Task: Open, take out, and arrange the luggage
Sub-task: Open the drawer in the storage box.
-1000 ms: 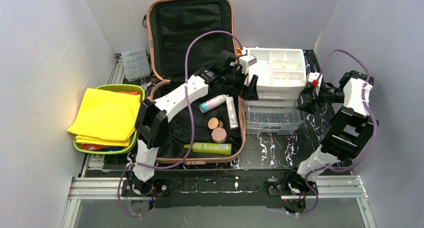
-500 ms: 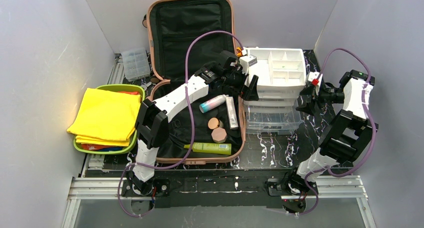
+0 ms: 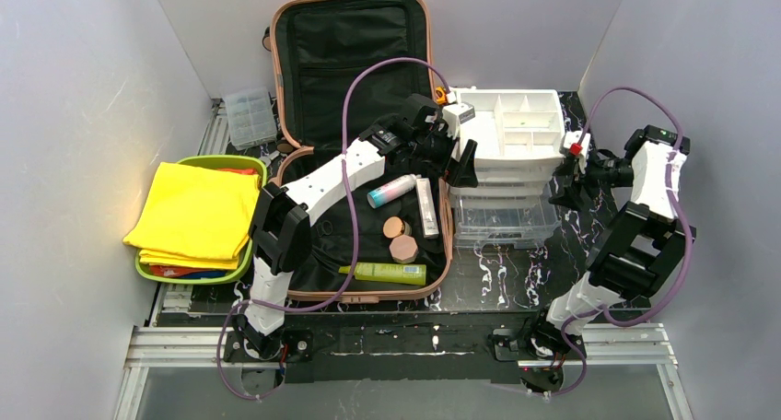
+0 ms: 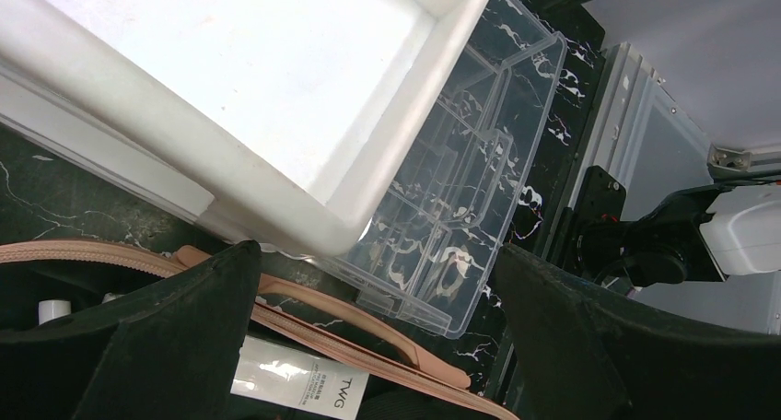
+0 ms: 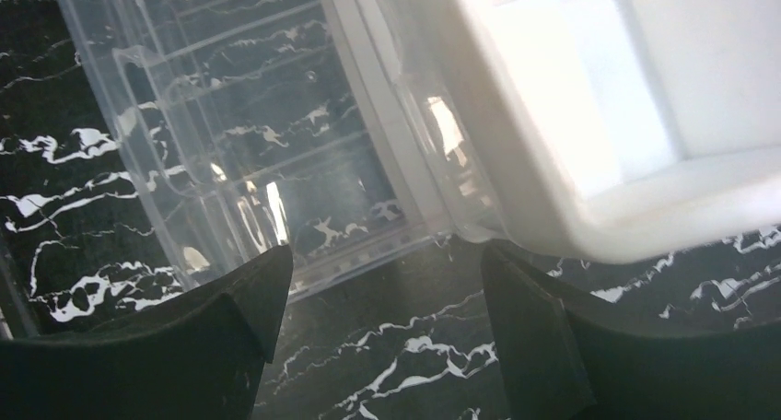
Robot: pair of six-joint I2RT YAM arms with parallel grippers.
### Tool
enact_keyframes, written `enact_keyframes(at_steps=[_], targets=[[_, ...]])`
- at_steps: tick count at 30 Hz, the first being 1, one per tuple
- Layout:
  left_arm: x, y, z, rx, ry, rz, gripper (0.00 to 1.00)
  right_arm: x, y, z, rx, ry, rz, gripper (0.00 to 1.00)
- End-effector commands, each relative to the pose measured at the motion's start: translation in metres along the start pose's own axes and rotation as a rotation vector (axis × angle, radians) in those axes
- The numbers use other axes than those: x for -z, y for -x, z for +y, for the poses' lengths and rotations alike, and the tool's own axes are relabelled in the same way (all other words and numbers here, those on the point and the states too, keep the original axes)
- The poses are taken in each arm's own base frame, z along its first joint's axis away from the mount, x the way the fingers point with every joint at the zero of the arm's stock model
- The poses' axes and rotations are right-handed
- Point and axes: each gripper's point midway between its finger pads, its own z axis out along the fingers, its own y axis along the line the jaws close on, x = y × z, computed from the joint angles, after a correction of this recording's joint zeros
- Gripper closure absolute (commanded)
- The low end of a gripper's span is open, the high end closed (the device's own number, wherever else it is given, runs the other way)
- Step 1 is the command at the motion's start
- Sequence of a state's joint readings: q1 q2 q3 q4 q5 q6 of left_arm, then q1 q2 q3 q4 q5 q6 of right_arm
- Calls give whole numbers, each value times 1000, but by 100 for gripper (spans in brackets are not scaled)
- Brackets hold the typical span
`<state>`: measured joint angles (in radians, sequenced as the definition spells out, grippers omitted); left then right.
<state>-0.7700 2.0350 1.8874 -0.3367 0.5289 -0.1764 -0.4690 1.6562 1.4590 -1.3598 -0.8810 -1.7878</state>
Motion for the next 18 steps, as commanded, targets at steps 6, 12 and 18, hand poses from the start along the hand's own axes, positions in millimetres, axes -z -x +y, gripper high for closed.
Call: enact_keyframes(at_steps=[6, 12, 18], targets=[[15, 11, -31, -26, -71, -26, 2, 8, 2, -30, 2, -52, 13, 16], [16, 10, -39, 38, -106, -18, 2, -9, 15, -22, 2, 20, -108, 14], [18, 10, -46, 90, -132, -16, 2, -22, 19, -11, 5, 53, -161, 14]])
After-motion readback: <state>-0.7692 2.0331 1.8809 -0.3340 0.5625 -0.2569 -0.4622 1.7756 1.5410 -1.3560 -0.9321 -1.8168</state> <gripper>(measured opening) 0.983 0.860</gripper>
